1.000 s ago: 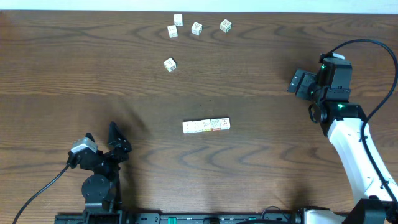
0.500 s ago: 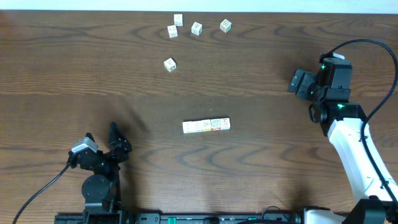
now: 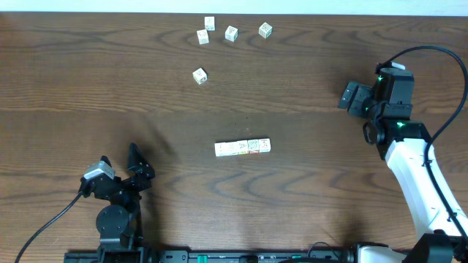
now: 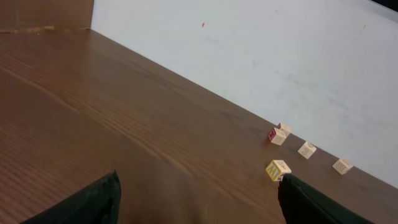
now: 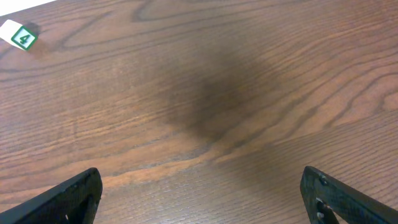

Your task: Lift 5 blocks

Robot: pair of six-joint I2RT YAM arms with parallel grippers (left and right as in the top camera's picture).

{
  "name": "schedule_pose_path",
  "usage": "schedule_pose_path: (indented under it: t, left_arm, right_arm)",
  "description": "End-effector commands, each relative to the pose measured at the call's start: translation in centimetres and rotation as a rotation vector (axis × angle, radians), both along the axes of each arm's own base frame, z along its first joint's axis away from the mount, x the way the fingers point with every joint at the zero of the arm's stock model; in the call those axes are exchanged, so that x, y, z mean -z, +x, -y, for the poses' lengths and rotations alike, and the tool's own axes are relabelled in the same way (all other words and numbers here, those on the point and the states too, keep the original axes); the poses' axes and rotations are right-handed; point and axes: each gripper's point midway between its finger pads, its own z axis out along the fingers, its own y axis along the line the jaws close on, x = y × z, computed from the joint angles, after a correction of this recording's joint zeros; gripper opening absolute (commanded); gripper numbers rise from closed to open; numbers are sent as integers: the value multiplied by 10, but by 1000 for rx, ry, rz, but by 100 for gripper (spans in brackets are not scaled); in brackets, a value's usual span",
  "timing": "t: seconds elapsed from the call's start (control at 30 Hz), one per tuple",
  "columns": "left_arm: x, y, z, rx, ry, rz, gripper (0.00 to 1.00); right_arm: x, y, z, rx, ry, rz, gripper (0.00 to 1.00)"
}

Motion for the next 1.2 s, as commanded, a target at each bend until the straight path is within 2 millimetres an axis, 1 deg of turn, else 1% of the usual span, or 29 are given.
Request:
schedule_pose_path:
  t: [0.0,0.07,0.13,0.2,0.27,0.33,0.4,0.47,0.53,0.6,0.67,0.77,0.8,1.0,1.17]
  left_arm:
    - [18,0,1,9,18,-59,81]
    - [18,0,1,9,18,-59,81]
    - [18,0,1,9,18,-59,81]
    - [18,0,1,9,18,-59,81]
    - [18,0,1,9,18,-59,81]
    - [18,0,1,9,18,-59,81]
    - [18,0,1,9,18,-59,81]
    - [18,0,1,9,18,-59,81]
    - [18,0,1,9,18,-59,81]
    - [18,0,1,9,18,-59,81]
    - [18,0,1,9,18,-59,81]
    - [18,0,1,9,18,-59,81]
    - [18,0,1,9,18,-59,81]
    - [18,0,1,9,18,-59,81]
    - [18,0,1,9,18,-59,81]
  right_arm:
    - [-4,-3,1,2,-3,-3,99]
    - [-3,-14,-3,-7,1,-38,99]
    - [-12,-23,-10,-25,0,-30,99]
    - [-31,-29,-17,-44,-4,28,99]
    - [-52,-38,-15,-25,-33,104,99]
    - [-67,-52,-15,-23,-33,170,99]
    - [-92,-60,-22,-47,2,317,99]
    - [-114,-71,-29,-104,-10,470,99]
    - [-134,-86,-35,-164,-44,635,99]
    - [-147,-106,-35,-171,-68,779,99]
    - [-151,-126,-31,-157,-78,880,99]
    - [-143,-147,-28,-155,-88,961,99]
    - [-140,-151,-28,-155,-90,973,99]
    - [-131,-165,-24,-139,-119,1029,99]
    - [-117,-169,-23,-132,-126,1043,99]
